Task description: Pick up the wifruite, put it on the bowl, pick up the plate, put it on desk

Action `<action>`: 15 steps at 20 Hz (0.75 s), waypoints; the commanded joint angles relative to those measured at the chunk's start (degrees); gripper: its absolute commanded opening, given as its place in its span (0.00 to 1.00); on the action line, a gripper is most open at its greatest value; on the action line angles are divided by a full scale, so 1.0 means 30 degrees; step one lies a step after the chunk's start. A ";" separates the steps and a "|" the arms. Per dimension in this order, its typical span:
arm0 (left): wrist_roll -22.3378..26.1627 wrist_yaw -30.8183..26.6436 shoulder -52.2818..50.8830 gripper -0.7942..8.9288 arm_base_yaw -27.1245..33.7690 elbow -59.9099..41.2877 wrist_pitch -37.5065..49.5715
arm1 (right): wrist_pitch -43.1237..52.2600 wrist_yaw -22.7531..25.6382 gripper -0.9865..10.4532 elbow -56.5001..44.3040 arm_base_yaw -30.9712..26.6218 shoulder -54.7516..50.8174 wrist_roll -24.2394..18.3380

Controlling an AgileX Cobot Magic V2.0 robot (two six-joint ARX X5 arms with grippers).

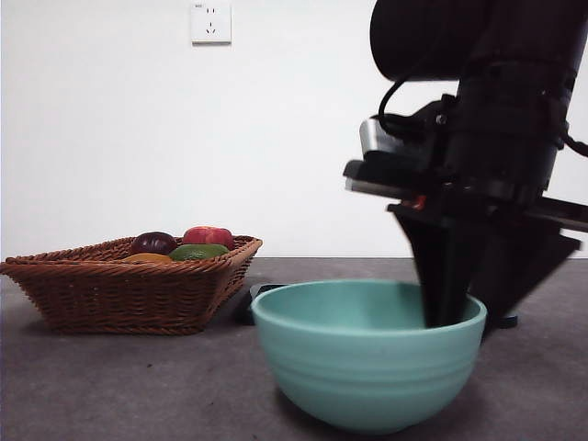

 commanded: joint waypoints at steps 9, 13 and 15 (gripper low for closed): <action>0.0095 0.0051 0.0051 0.72 -0.0124 0.0204 0.0138 | -0.2076 0.0087 0.58 0.0204 0.0335 -0.5202 0.0328; 0.0087 0.0051 0.0051 0.73 -0.0124 0.0204 0.0138 | -0.3759 0.0058 0.58 0.0211 0.0328 -0.9901 0.0372; 0.0087 0.0051 0.0051 0.73 -0.0124 0.0204 0.0138 | -0.4692 0.0058 0.58 0.0211 0.0328 -1.2364 0.0168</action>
